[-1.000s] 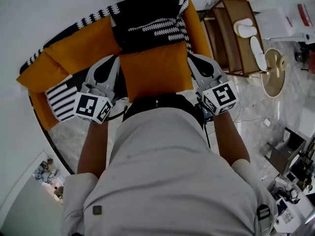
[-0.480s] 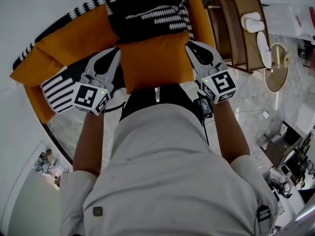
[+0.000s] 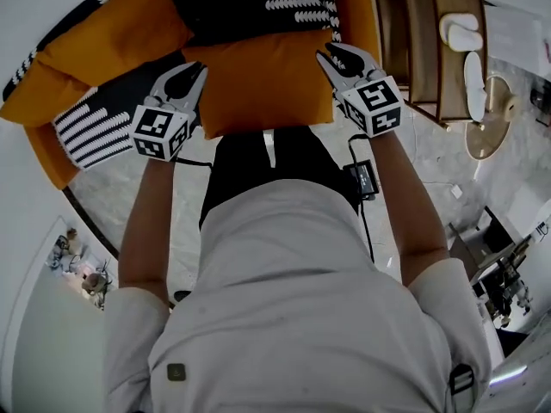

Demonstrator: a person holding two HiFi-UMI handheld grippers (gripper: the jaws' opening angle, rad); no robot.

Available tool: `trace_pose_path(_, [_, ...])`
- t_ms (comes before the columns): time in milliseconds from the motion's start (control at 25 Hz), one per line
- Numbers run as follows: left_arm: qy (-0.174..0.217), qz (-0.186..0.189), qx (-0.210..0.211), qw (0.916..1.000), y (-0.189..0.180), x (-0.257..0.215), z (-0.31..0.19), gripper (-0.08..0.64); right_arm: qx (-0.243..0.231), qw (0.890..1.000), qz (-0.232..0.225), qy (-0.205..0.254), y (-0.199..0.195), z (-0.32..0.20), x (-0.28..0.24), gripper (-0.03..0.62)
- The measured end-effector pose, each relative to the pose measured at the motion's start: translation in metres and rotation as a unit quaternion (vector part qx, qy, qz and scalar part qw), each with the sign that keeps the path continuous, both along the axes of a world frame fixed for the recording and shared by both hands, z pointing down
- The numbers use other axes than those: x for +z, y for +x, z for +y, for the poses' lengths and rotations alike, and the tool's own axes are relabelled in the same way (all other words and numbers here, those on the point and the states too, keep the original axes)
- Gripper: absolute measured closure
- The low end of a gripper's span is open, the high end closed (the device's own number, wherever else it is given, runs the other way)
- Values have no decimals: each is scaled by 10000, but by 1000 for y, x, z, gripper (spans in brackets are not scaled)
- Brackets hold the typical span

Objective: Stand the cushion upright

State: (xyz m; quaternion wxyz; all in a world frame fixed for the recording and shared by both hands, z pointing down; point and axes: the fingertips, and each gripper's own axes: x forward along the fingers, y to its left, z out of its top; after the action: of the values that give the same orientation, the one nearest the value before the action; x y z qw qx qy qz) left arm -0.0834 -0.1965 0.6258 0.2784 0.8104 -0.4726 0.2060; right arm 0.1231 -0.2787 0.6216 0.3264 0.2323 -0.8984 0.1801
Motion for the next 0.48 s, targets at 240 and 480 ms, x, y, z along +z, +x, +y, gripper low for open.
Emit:
trace_pose_path(240, [-549, -230, -64, 9982, -8, 73, -1, 452, -183, 9982, 306, -473, 4, -6, 72, 459])
trace_pose_path(480, [-1058, -265, -118, 9940, -5, 144, -6, 383, -172, 9951, 530, -814, 0, -8, 144, 418])
